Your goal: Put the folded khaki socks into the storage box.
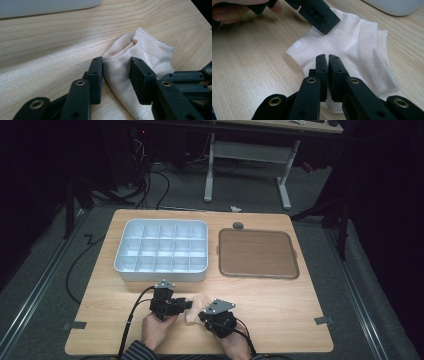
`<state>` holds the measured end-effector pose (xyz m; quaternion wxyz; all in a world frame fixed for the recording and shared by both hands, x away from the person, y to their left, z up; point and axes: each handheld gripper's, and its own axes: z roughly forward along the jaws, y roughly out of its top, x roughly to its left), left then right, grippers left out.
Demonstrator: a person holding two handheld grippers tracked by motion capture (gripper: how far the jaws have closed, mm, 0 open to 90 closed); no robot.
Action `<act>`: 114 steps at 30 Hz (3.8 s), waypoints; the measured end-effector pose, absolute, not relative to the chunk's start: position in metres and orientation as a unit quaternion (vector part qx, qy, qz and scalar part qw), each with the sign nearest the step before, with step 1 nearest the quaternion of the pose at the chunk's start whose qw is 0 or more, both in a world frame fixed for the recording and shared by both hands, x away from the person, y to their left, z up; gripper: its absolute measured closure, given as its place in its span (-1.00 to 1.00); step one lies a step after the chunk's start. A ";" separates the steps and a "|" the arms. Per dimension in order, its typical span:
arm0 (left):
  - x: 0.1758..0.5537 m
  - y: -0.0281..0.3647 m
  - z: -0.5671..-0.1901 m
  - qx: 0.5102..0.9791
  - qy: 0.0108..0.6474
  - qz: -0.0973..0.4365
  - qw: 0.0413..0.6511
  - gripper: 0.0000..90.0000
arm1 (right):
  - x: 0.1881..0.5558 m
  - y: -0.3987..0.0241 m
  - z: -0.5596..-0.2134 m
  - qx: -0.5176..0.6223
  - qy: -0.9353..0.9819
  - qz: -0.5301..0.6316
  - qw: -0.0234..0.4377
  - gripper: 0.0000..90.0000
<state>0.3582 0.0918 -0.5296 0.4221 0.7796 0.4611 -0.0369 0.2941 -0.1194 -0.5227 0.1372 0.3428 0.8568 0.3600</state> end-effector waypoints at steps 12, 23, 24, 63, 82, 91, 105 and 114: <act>0.357 0.089 -0.530 0.784 0.459 -0.033 0.416 0.80 | 0.296 -0.121 -0.521 0.339 0.854 0.372 0.128 0.92; 0.357 0.090 -0.530 0.788 0.450 -0.034 0.419 0.85 | 0.330 -0.111 -0.508 0.361 0.841 0.383 0.125 0.93; 0.357 0.090 -0.530 0.788 0.450 -0.035 0.419 0.85 | 0.331 -0.109 -0.509 0.364 0.841 0.380 0.126 0.93; 0.356 0.098 -0.510 0.777 0.435 -0.083 0.447 0.88 | 0.329 -0.115 -0.514 0.365 0.856 0.340 0.139 0.94; 0.358 0.093 -0.502 0.772 0.420 -0.084 0.470 0.87 | 0.335 -0.108 -0.516 0.365 0.859 0.338 0.123 0.98; 0.360 0.084 -0.507 0.762 0.417 -0.069 0.491 0.87 | 0.341 -0.104 -0.518 0.367 0.856 0.347 0.106 1.00; 0.360 0.093 -0.503 0.766 0.432 -0.057 0.473 0.88 | 0.335 -0.119 -0.499 0.377 0.839 0.363 0.145 0.69; 0.360 0.093 -0.503 0.763 0.437 -0.061 0.473 0.88 | 0.330 -0.148 -0.504 0.415 0.822 0.367 0.128 0.60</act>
